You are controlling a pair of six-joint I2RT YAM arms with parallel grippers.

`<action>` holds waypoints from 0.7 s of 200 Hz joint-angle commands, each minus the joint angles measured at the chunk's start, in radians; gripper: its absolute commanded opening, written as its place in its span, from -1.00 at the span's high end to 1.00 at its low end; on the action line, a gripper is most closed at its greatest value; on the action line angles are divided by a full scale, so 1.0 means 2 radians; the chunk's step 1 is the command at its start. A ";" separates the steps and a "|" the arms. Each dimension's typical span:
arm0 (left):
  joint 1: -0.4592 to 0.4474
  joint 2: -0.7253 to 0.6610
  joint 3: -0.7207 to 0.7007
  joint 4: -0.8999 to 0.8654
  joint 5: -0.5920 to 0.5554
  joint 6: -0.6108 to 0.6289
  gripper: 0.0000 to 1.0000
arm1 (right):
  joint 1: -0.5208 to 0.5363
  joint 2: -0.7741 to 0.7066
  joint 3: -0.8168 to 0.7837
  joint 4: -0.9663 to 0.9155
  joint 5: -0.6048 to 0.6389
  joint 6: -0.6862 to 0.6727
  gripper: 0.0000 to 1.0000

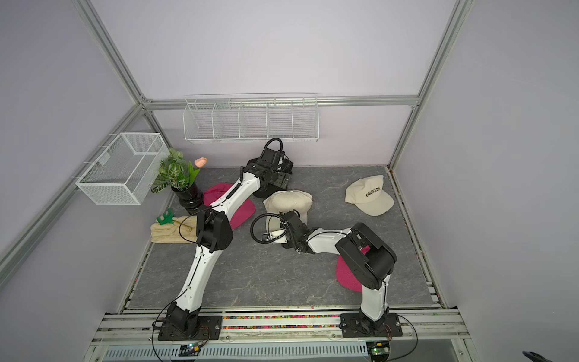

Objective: Stack the baseball caps by color
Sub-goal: Place the baseball cap on the baseball cap.

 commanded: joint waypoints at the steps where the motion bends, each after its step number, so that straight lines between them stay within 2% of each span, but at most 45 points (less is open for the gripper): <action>1: 0.000 -0.037 0.004 -0.029 -0.042 -0.012 -0.99 | 0.001 0.013 0.007 -0.069 0.006 0.058 -0.15; 19: 0.000 -0.060 -0.029 -0.029 -0.077 -0.027 -0.99 | 0.002 0.014 0.028 -0.088 0.007 0.088 -0.20; 61: 0.000 -0.133 -0.119 0.026 -0.078 -0.033 -0.99 | 0.001 0.022 0.051 -0.083 -0.001 0.133 -0.33; 72: 0.001 -0.150 -0.140 0.043 -0.082 -0.038 -0.99 | 0.000 0.011 0.049 -0.080 -0.009 0.139 -0.44; 86: 0.001 -0.170 -0.165 0.060 -0.091 -0.042 -0.99 | -0.003 -0.013 0.041 -0.080 -0.026 0.143 -0.69; 108: 0.005 -0.202 -0.214 0.093 -0.102 -0.053 -0.99 | -0.015 -0.063 0.020 -0.066 -0.072 0.165 -0.81; 110: 0.005 -0.205 -0.220 0.097 -0.103 -0.054 -0.99 | -0.016 -0.067 0.017 -0.065 -0.078 0.168 -0.95; 115: 0.007 -0.213 -0.231 0.107 -0.105 -0.058 -0.99 | -0.020 -0.078 0.012 -0.062 -0.092 0.179 -0.79; 129: 0.012 -0.233 -0.267 0.135 -0.110 -0.071 -0.99 | -0.030 -0.105 0.000 -0.053 -0.126 0.209 -0.78; 140: 0.014 -0.250 -0.294 0.156 -0.113 -0.080 -0.99 | -0.038 -0.126 -0.013 -0.036 -0.124 0.244 -0.78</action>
